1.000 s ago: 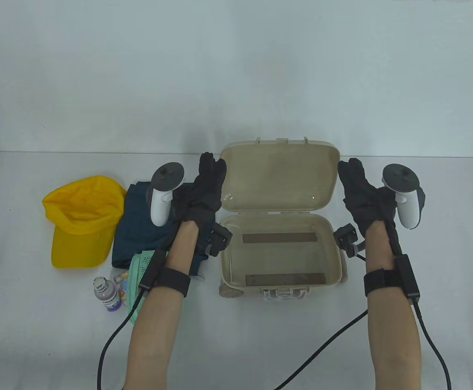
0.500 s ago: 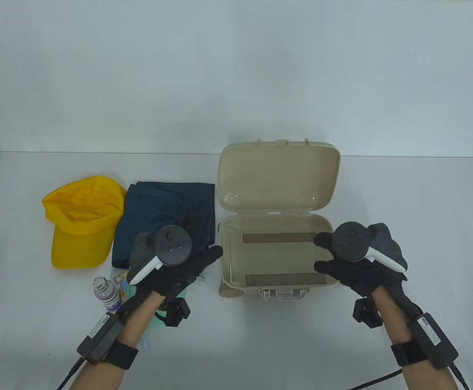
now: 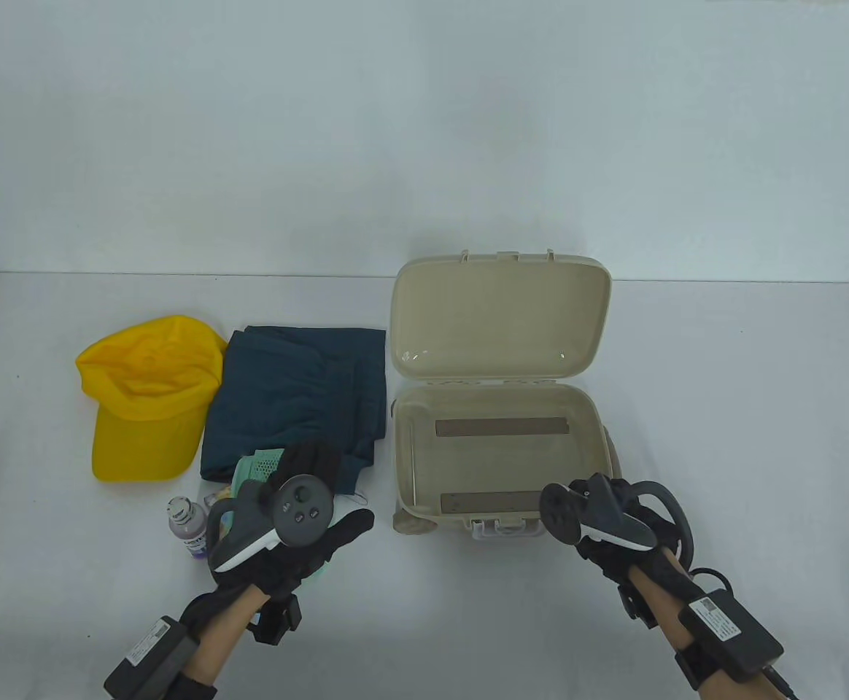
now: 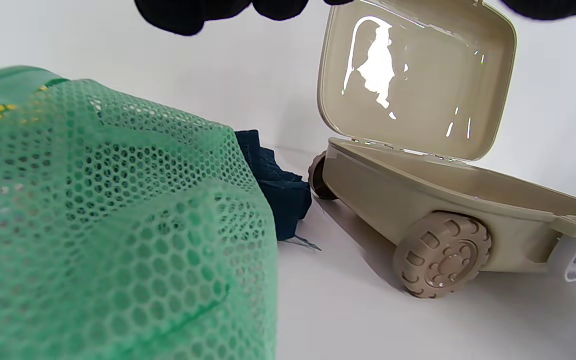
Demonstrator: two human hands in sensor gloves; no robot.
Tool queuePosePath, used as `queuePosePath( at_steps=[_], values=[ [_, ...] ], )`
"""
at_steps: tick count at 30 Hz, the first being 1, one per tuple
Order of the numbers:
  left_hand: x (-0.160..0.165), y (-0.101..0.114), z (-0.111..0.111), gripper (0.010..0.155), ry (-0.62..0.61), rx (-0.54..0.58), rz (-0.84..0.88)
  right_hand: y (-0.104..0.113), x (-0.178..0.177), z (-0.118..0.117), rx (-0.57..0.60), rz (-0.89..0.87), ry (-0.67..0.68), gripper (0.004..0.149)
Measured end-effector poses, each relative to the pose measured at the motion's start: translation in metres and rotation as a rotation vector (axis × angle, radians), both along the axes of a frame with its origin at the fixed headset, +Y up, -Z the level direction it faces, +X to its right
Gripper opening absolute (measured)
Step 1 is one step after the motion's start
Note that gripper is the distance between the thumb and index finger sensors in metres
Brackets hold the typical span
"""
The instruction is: Pack suitcase
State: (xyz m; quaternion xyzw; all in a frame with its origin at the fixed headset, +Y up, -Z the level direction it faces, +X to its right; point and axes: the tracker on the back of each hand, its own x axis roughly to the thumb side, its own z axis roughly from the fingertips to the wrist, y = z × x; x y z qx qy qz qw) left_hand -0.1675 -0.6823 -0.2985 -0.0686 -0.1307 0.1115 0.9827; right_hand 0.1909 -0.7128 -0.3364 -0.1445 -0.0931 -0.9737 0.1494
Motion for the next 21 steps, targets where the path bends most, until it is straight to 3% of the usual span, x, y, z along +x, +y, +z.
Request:
queuePosePath(
  at_steps=[10,21],
  values=[
    [-0.001,-0.001,0.001,0.093,-0.003,0.014,-0.021,0.004,0.022,-0.01,-0.027,-0.032,-0.073,0.041],
    [-0.006,0.0,-0.001,0.093,0.009,0.023,-0.002,0.005,0.079,-0.018,-0.044,-0.046,-0.268,0.041]
  ],
)
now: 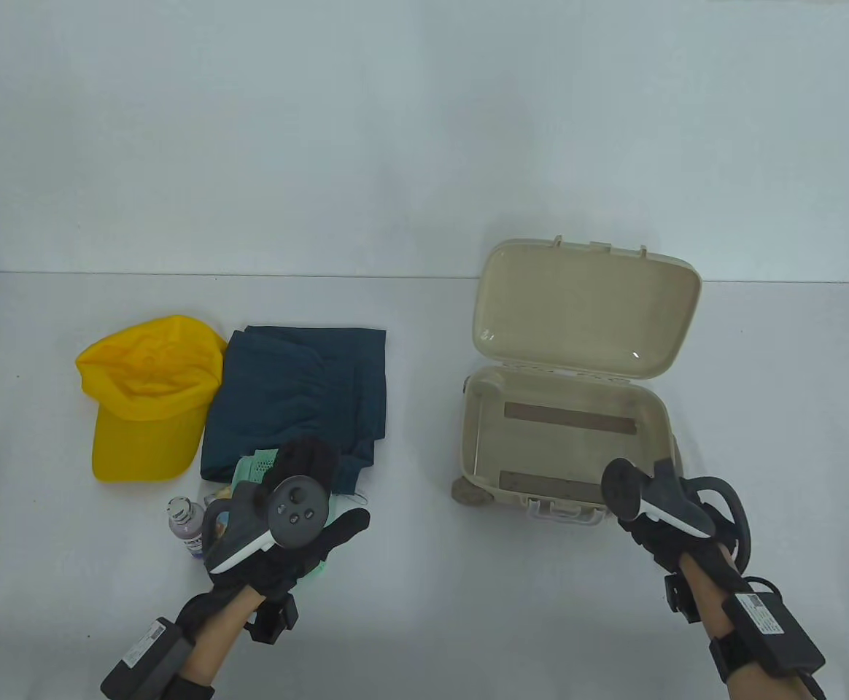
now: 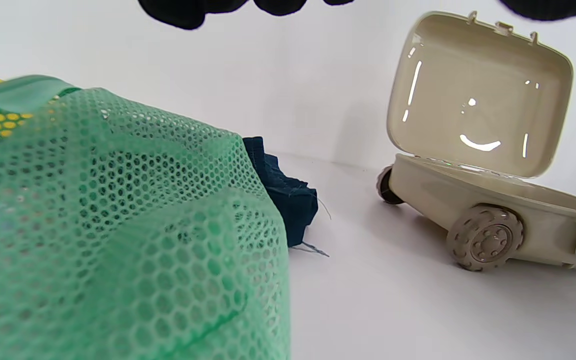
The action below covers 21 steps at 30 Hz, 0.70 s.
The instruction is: Pack suitcase
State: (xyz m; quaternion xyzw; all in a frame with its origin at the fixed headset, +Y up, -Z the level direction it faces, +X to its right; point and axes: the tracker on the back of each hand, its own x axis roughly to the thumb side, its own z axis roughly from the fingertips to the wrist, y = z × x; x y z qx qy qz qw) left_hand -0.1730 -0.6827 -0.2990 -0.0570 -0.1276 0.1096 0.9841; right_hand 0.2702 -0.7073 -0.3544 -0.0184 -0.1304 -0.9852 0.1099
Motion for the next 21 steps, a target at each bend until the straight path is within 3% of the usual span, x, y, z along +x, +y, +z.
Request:
queuePosePath(
  at_steps=[10,21],
  values=[
    [-0.002,0.0,0.0,0.093,0.004,0.003,0.002,0.001,0.042,0.0,-0.017,-0.015,-0.158,0.041],
    [-0.006,0.002,0.0,0.092,0.008,0.007,0.01,0.002,0.064,-0.002,-0.052,-0.025,-0.267,0.042]
  ],
)
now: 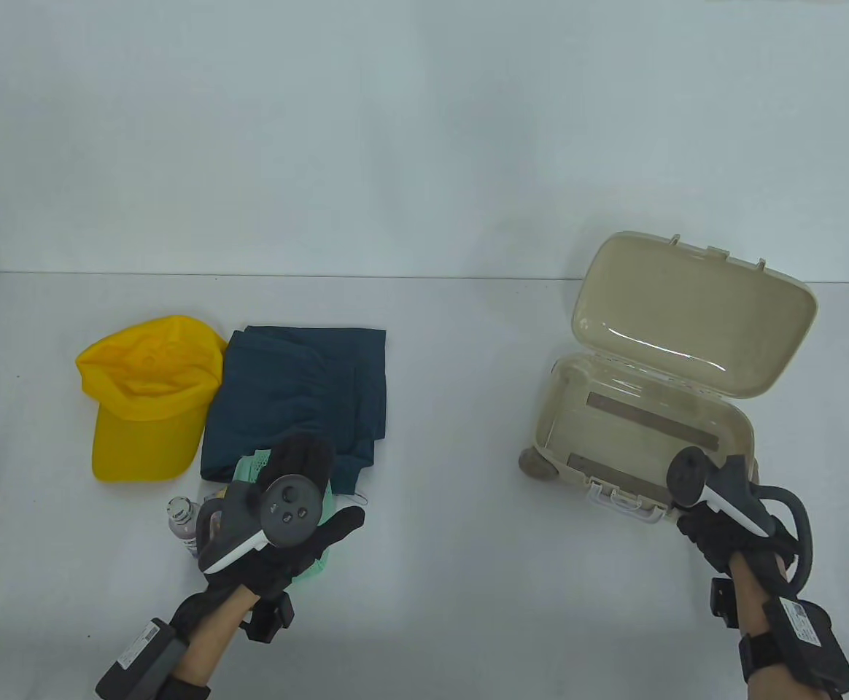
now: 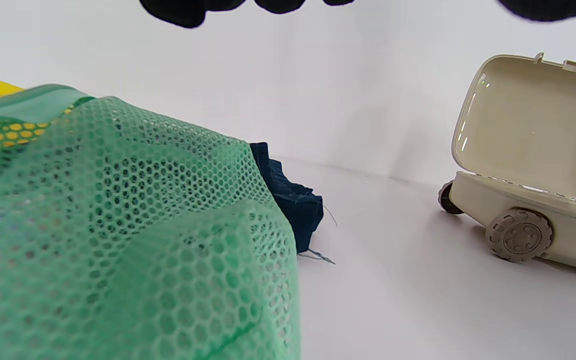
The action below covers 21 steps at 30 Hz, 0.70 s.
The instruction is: Pack suitcase
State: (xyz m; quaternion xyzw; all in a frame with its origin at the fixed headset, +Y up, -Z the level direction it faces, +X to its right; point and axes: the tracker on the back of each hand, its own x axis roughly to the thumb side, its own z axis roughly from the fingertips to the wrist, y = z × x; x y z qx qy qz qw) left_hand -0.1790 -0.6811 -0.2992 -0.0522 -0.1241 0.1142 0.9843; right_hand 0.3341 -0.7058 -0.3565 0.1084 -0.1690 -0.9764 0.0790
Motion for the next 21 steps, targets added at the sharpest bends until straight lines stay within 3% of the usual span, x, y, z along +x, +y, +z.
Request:
queuePosePath(
  at_steps=[10,13,15,21],
  values=[
    [-0.002,0.001,-0.001,0.093,0.002,-0.003,0.004,0.002,0.005,0.003,-0.016,0.02,-0.01,0.044],
    [-0.003,0.001,-0.001,0.093,0.001,0.0,0.012,0.018,-0.007,0.006,-0.047,0.043,0.039,0.053],
    [-0.003,0.002,-0.001,0.093,0.002,0.002,0.017,0.032,-0.018,0.008,-0.001,0.031,0.076,0.058],
    [-0.009,0.007,-0.001,0.092,0.019,0.018,0.055,0.082,-0.086,0.02,0.255,-0.331,0.255,0.072]
  ],
)
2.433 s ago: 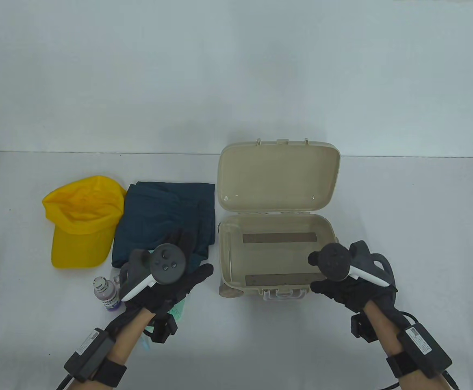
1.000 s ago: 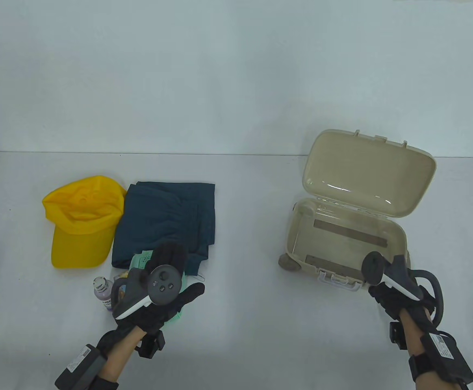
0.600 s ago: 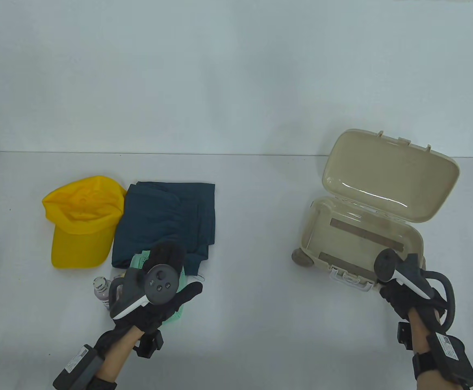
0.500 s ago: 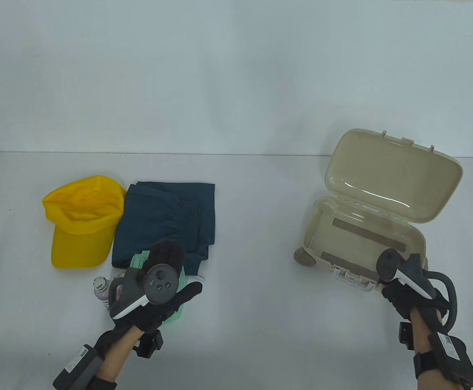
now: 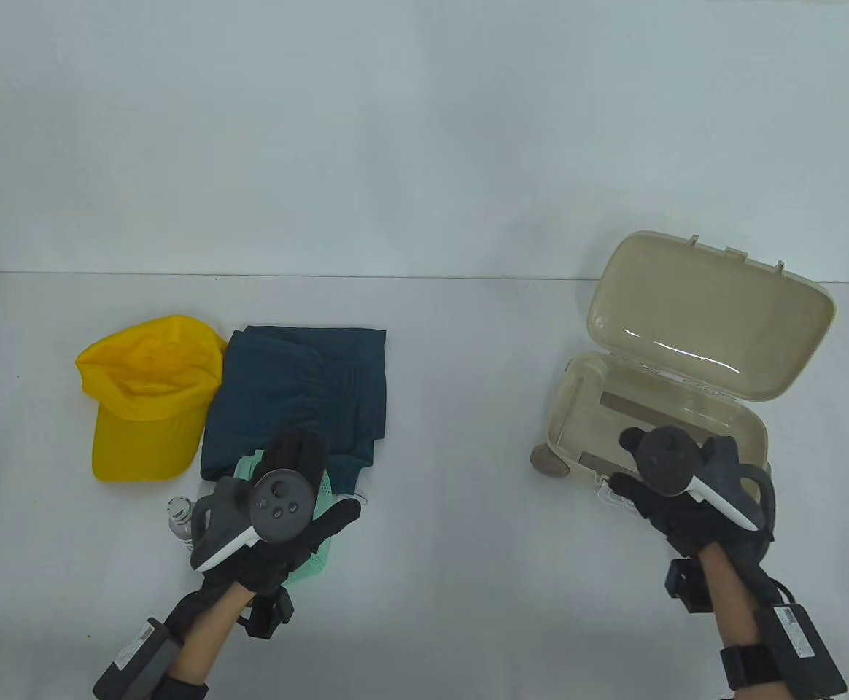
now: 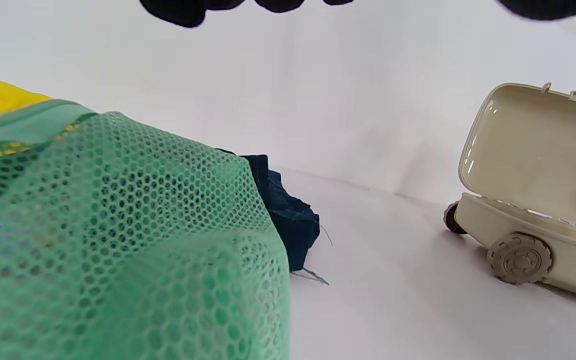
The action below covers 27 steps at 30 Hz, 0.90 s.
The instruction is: Pack suitcase
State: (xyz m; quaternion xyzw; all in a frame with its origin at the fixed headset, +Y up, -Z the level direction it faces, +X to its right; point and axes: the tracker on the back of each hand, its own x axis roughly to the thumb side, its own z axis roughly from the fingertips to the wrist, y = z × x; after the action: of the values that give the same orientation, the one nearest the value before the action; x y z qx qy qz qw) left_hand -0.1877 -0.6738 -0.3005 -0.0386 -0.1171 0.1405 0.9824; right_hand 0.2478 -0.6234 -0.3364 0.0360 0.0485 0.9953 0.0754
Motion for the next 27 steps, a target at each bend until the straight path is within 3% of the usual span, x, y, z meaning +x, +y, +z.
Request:
queuePosePath(
  at_steps=[3,6,15,21,27],
  values=[
    [-0.004,0.002,0.0,0.092,0.016,0.01,0.011,0.006,-0.036,0.011,0.094,-0.243,0.083,0.076],
    [-0.006,0.003,0.0,0.092,0.03,0.017,0.012,-0.003,-0.058,0.018,0.117,-0.334,0.129,0.082],
    [-0.015,0.012,-0.007,0.09,0.154,0.018,-0.047,-0.028,-0.072,0.027,0.135,-0.304,0.142,0.087],
    [-0.01,0.012,-0.018,0.089,0.271,-0.07,-0.215,-0.03,-0.072,0.027,0.118,-0.33,0.155,0.086],
    [-0.01,-0.002,-0.036,0.085,0.399,-0.186,-0.333,-0.034,-0.076,0.029,0.094,-0.317,0.182,0.086]
  ],
)
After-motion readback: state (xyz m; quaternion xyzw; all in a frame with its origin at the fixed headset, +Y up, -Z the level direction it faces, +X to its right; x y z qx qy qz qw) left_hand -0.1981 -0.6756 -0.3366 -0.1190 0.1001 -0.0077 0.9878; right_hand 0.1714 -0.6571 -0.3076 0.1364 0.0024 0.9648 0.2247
